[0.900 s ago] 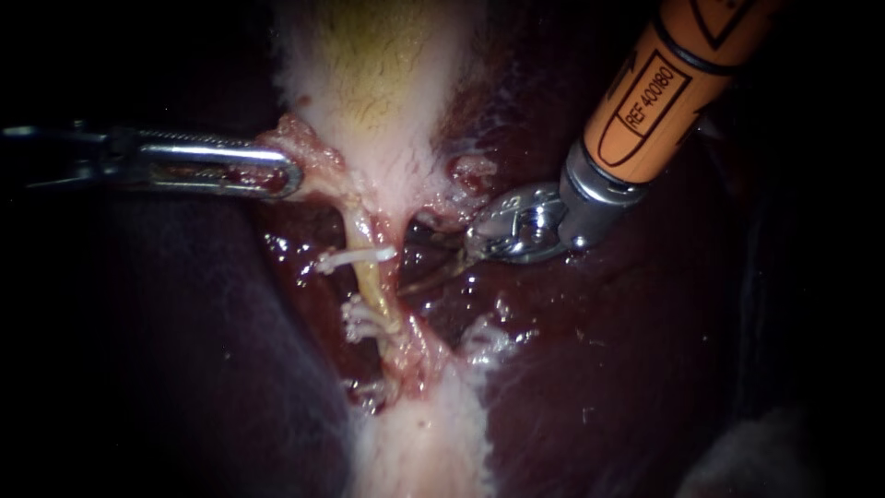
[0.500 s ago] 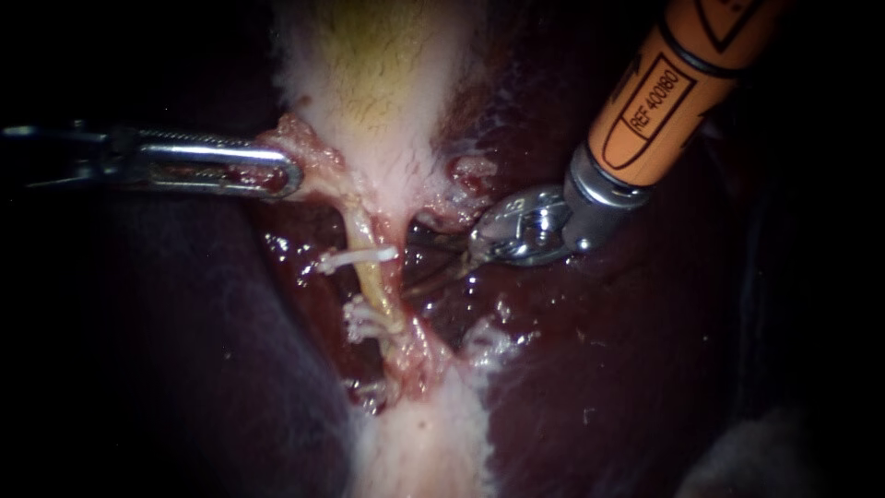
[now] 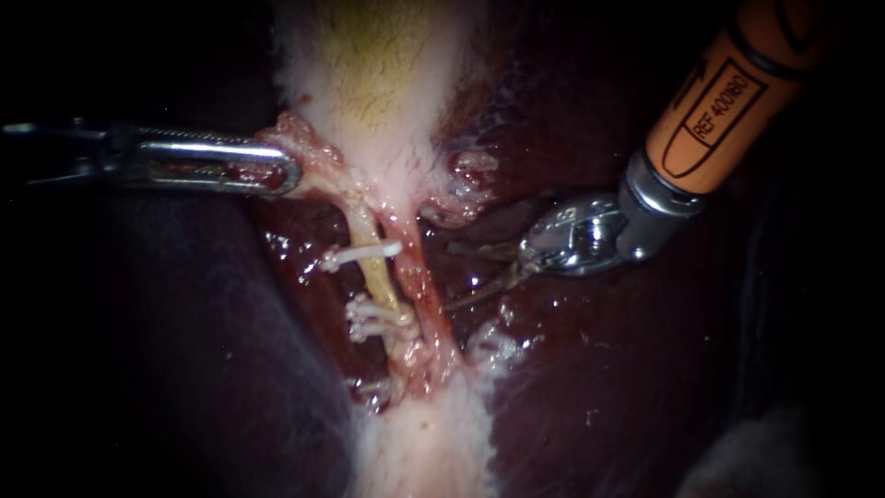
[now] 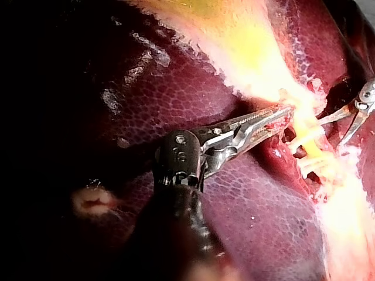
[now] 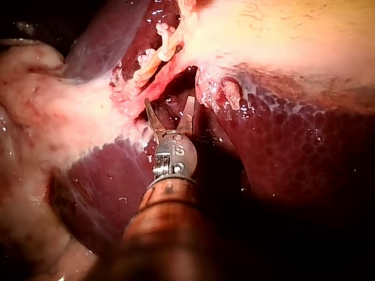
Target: Go to the cutting position left tube
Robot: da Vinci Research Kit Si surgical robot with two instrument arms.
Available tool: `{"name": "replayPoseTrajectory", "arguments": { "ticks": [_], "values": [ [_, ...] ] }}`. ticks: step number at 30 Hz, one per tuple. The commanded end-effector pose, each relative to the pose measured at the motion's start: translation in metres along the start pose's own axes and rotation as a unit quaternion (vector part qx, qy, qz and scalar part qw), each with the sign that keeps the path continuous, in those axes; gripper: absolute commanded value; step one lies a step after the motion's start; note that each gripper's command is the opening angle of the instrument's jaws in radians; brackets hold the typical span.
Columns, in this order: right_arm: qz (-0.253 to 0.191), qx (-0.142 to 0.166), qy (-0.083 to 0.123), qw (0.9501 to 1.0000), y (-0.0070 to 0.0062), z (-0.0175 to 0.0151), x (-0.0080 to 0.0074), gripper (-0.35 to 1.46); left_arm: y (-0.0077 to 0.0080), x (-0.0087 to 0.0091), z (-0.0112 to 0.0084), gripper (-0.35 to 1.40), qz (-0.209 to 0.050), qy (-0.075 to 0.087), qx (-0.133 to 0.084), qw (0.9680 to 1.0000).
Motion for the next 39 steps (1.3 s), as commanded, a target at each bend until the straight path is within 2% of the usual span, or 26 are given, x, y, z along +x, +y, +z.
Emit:
{"name": "replayPoseTrajectory", "arguments": {
  "ticks": [1,3,6,11,15,19,23,27,39],
  "values": [
    [0.000,0.005,0.001,1.0000,-0.0003,-0.0002,0.0001,1.28,0.0000,0.0000,0.0000,-0.35,0.000,0.000,0.000,1.0000],
    [0.000,0.010,0.006,0.9999,-0.0006,-0.0005,0.0003,1.28,0.0000,0.0000,0.0000,-0.35,0.000,0.000,0.000,1.0000],
    [0.001,0.026,0.025,0.9993,-0.0014,-0.0011,0.0008,1.30,0.0000,0.0000,0.0000,-0.35,0.000,0.000,0.000,1.0000],
    [-0.004,0.064,0.028,0.9975,-0.0033,-0.0019,0.0019,1.26,-0.0002,0.0000,0.0000,-0.35,0.000,0.000,0.001,1.0000],
    [-0.009,0.079,0.037,0.9961,-0.0049,-0.0020,0.0029,1.25,-0.0002,0.0000,-0.0001,-0.35,0.000,0.000,0.001,1.0000],
    [-0.010,0.081,0.037,0.9960,-0.0056,-0.0012,0.0039,1.25,-0.0002,0.0000,0.0000,-0.35,0.000,-0.001,0.001,1.0000],
    [-0.008,0.078,0.037,0.9962,-0.0053,-0.0005,0.0045,1.25,-0.0002,0.0000,0.0000,-0.35,0.000,-0.001,0.001,1.0000],
    [-0.008,0.075,0.037,0.9964,-0.0045,0.0006,0.0045,1.25,-0.0002,0.0000,0.0000,-0.35,0.000,-0.001,0.002,1.0000],
    [0.003,0.074,0.030,0.9968,-0.0018,0.0049,0.0021,1.26,-0.0001,0.0000,0.0000,-0.35,0.000,-0.002,0.002,1.0000]
  ]
}}
